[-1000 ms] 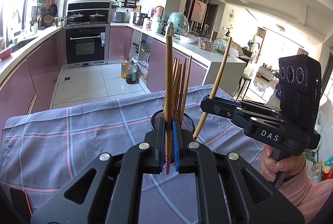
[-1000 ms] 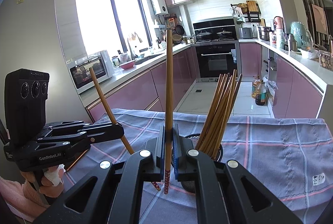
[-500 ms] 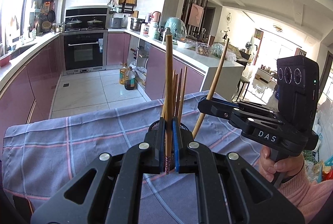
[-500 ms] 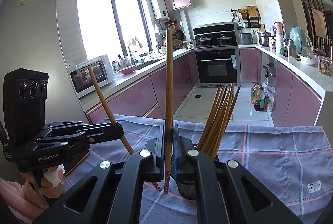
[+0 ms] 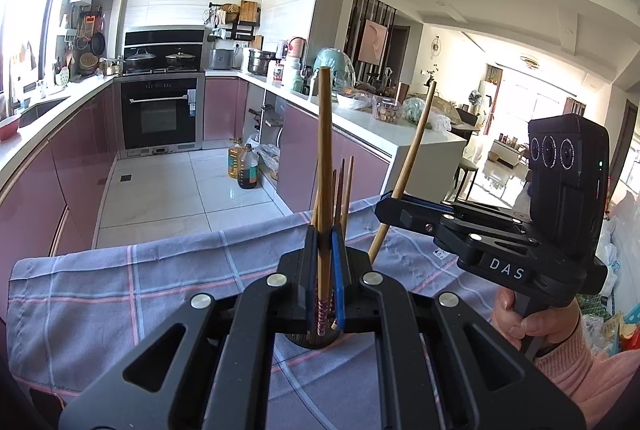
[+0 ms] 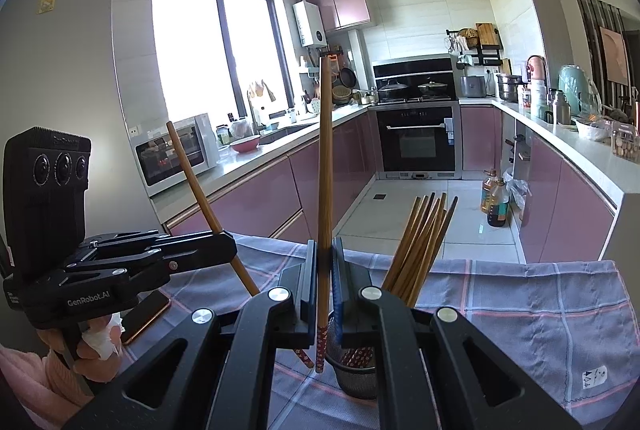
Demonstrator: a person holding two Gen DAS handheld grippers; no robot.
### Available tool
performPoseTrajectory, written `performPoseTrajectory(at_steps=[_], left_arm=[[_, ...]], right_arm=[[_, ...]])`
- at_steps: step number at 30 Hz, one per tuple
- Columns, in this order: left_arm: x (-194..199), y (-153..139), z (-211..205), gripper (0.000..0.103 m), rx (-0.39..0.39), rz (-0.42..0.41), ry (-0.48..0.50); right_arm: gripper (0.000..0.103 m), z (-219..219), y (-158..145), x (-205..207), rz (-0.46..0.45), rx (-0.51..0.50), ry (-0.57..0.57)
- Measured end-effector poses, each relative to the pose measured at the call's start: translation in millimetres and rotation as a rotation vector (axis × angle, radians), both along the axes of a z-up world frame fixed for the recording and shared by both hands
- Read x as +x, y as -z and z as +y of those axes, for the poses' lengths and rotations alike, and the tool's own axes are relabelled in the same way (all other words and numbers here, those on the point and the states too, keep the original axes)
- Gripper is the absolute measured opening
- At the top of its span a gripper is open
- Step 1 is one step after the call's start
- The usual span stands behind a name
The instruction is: Organize utensils
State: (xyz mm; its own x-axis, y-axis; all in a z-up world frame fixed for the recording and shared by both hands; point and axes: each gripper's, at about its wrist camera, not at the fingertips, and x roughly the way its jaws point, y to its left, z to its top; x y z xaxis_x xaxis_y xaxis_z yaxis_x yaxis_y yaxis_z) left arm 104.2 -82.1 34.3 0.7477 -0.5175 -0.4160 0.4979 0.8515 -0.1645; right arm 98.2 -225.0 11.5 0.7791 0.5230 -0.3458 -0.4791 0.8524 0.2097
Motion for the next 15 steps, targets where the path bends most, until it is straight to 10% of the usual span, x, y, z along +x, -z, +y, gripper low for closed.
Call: performPoseTrajectory(at_steps=[15], left_arm=[[-3.4,-7.8,-0.7,0.005,-0.01,-0.033,0.005]], right_arm=[[0.006,0.2,-3.2,2.4,-0.012,-0.003,0.009]])
